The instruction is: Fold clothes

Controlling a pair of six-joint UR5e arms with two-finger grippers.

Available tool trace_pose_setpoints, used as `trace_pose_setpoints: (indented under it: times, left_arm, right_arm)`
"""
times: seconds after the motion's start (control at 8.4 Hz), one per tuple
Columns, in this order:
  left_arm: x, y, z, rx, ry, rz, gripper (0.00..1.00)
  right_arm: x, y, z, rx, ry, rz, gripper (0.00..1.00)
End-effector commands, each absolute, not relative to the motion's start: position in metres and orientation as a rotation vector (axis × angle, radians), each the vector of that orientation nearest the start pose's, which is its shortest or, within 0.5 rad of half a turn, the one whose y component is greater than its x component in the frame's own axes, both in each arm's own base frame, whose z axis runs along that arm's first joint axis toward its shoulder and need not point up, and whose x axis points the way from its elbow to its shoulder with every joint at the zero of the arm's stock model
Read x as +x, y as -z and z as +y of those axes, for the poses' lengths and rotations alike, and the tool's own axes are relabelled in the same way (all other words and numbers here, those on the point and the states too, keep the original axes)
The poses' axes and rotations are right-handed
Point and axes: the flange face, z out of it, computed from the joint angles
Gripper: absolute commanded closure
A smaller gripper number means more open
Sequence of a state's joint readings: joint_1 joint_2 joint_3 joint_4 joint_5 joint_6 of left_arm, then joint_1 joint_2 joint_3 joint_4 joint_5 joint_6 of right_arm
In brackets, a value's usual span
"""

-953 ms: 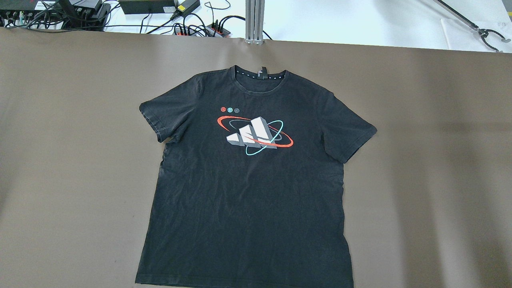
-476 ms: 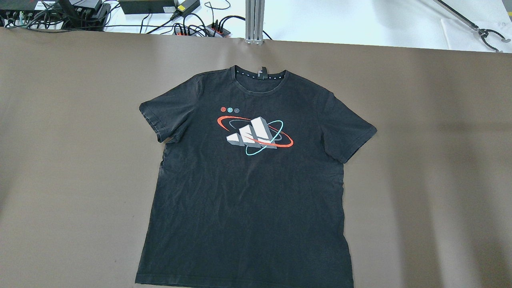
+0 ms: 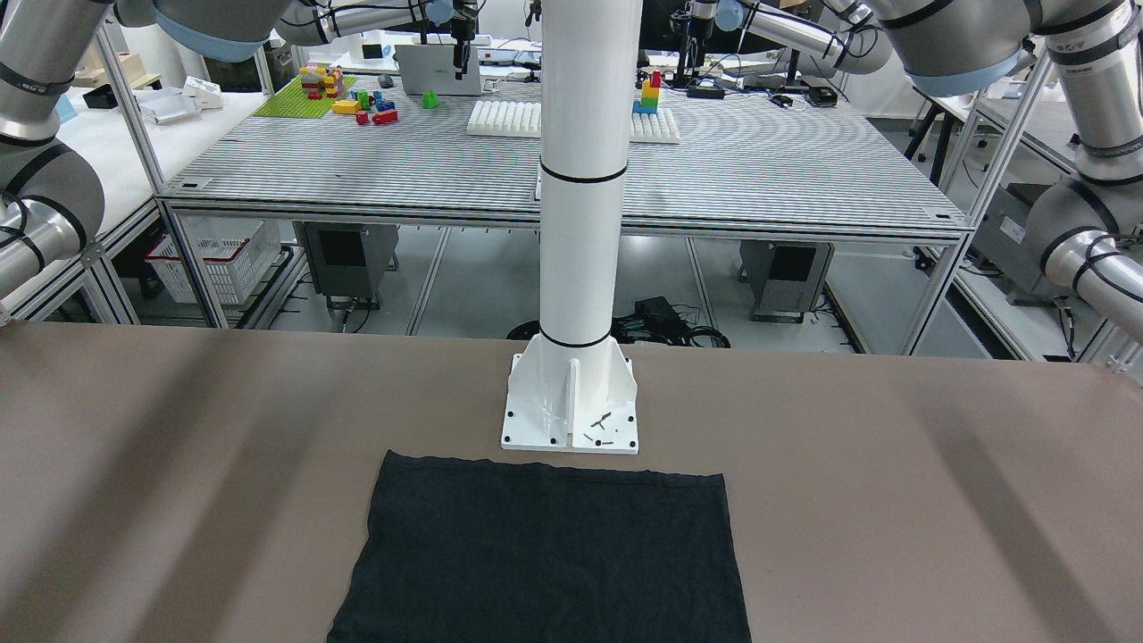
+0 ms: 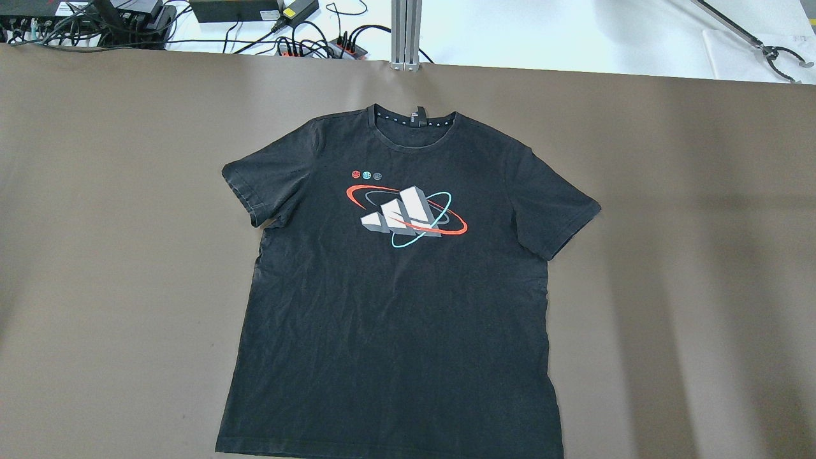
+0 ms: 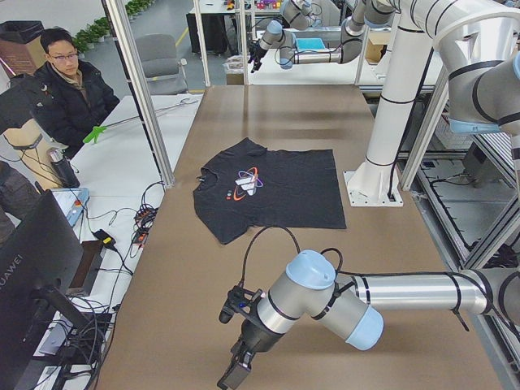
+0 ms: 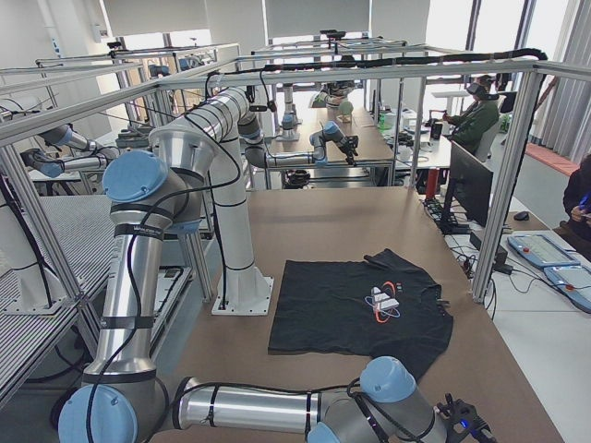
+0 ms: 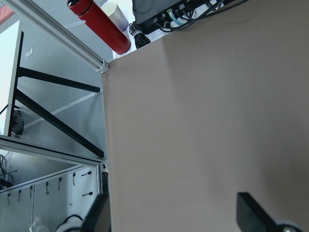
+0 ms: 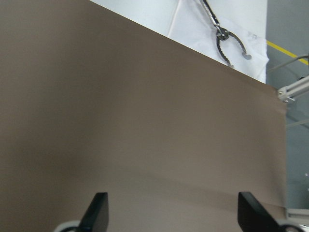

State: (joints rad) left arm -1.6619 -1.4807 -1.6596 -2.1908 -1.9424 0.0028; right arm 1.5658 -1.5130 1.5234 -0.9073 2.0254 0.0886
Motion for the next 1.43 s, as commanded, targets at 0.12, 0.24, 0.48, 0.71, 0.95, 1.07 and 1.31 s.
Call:
trace_pose_setpoints:
  times: [0.12, 0.24, 0.48, 0.71, 0.95, 1.07, 1.31]
  left_arm:
    - [-0.138, -0.605, -0.478, 0.626, -0.032, 0.332, 0.06]
    - [-0.138, -0.605, -0.478, 0.626, -0.03, 0.331, 0.06]
    - [-0.138, -0.603, -0.48, 0.629, -0.029, 0.332, 0.06]
    - [-0.138, -0.602, -0.482, 0.63, -0.029, 0.33, 0.06]
    - [-0.137, -0.6, -0.484, 0.631, -0.031, 0.332, 0.06]
    - [-0.137, -0.6, -0.484, 0.631, -0.031, 0.332, 0.06]
    - [-0.137, -0.601, -0.483, 0.63, -0.031, 0.331, 0.06]
  right_arm:
    - [-0.083, -0.528, -0.6, 0.556, 0.07, -0.659, 0.06]
    - [-0.125, -0.507, -0.608, 0.531, 0.072, -0.696, 0.06]
    - [-0.195, -0.475, -0.608, 0.464, 0.002, -0.785, 0.06]
    - [-0.229, -0.466, -0.619, 0.438, 0.012, -0.8, 0.08]
    - [-0.27, -0.473, -0.622, 0.384, 0.038, -0.798, 0.17]
    - [-0.281, -0.476, -0.62, 0.365, 0.048, -0.791, 0.19]
    - [-0.291, -0.484, -0.617, 0.346, 0.057, -0.785, 0.22]
